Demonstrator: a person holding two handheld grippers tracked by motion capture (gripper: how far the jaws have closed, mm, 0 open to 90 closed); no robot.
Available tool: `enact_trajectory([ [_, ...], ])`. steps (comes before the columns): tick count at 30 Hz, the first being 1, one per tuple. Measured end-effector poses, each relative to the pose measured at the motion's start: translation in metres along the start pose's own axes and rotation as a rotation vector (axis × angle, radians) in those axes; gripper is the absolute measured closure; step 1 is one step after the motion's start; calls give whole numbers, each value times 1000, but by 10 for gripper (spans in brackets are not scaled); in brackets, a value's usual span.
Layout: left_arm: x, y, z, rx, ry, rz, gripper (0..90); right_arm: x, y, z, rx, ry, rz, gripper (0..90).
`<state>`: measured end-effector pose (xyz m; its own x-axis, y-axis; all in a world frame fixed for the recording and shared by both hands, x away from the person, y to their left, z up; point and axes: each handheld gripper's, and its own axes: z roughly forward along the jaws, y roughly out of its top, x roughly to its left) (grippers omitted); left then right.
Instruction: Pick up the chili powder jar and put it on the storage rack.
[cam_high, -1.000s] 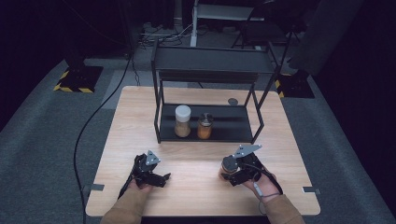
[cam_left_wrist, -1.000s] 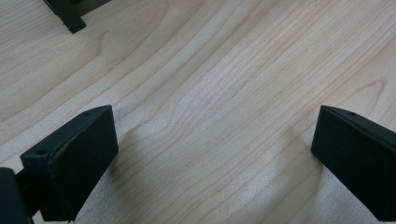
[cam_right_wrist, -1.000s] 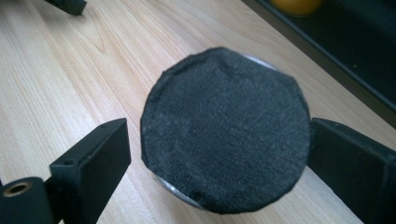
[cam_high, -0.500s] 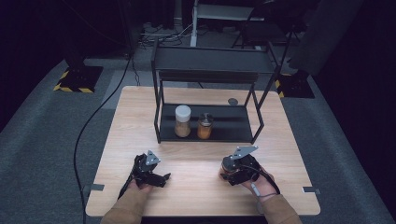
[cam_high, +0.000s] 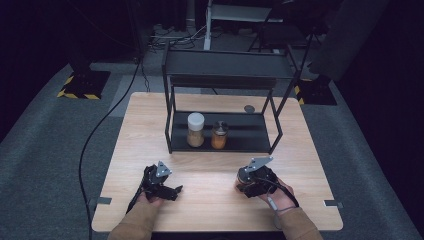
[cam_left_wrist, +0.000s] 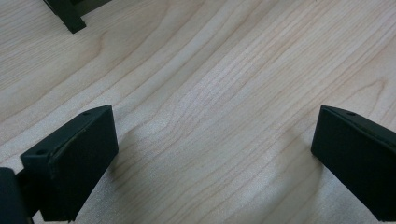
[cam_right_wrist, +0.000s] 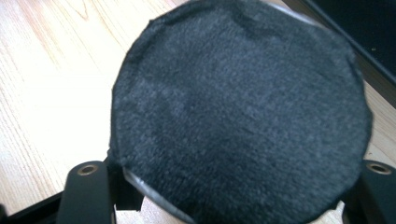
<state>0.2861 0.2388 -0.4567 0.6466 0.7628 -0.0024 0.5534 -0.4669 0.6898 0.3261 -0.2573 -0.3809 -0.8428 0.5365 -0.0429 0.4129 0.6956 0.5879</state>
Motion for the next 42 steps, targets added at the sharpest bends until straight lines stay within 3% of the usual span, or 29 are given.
enact_trajectory([
  [29, 0, 0, 0, 1, 1, 0, 1, -10, 17, -42, -41, -55, 17, 309],
  [42, 0, 0, 0, -1, 1, 1, 2, -19, 37, -53, -44, -73, 2, 309],
])
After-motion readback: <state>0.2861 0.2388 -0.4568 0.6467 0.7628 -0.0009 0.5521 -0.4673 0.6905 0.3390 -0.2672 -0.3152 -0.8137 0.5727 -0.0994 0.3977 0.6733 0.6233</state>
